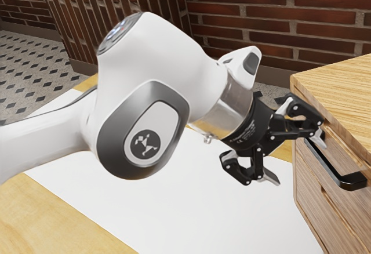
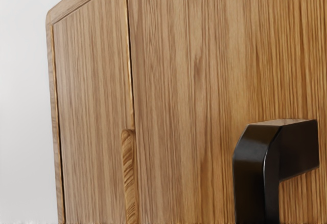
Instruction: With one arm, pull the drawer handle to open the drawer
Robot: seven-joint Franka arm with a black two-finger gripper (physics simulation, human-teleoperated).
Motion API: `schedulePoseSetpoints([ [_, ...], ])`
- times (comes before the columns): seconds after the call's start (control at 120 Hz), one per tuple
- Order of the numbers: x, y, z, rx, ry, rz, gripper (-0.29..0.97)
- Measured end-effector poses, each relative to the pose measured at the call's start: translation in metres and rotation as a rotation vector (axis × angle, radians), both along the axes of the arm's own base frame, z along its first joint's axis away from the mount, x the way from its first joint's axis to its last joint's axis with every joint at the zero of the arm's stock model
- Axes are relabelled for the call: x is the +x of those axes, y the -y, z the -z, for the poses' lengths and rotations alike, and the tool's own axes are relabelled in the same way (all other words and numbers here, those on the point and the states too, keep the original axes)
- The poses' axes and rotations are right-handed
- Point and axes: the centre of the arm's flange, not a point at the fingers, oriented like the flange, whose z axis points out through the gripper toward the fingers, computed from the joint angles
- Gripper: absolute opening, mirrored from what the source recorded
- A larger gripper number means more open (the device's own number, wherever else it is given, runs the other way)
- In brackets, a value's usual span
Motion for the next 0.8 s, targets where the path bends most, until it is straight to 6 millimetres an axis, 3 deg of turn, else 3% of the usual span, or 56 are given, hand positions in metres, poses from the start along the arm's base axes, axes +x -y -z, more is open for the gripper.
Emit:
schedulePoseSetpoints([
  [0.475, 0.003, -0.001, 0.018, 0.019, -0.027, -0.002, 0.66],
  [0.8, -0.025, -0.013, 0.018, 0.084, 0.001, -0.039, 0.66],
])
